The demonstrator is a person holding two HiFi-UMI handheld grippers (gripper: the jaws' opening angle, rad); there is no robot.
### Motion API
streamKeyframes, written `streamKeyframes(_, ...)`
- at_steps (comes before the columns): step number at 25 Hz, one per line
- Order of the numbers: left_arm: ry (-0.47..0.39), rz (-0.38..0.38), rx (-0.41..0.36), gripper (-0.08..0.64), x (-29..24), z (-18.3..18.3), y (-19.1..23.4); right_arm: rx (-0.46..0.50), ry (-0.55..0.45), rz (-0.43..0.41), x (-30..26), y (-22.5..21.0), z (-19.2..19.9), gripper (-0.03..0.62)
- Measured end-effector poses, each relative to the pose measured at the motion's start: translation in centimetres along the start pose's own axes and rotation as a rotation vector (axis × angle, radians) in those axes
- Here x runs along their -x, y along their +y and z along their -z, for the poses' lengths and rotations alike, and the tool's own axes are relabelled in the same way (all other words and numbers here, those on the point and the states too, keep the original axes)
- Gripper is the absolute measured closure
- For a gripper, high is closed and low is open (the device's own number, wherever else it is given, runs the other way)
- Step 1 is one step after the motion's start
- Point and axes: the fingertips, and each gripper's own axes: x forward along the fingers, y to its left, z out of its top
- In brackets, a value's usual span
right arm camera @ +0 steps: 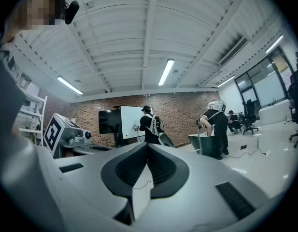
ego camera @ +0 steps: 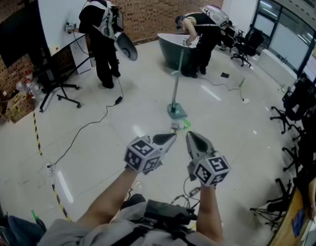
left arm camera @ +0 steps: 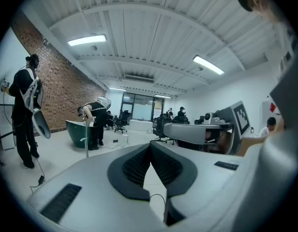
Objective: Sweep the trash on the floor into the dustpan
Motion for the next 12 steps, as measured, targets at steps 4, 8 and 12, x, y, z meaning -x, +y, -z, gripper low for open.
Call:
streamKeyframes(4,0.003,0.01,0.003,0.56,-1.2,0.1,3.0,-0.002,0.025,-0.015,-2.8,-0.8,0.5,0.591)
streamKeyframes(8,0.008,0.03,0.004,0.56,-3.2,-0.4,7.2,0.015,0.047,-0.01,-7.1,-2.4,0.7,0.591)
streamKeyframes(12,0.017,0.066,0.014,0.56,-5.0,-1.3,11.6,0.032,0.062,0.031,-11.6,-4.2,-0.2,0.591)
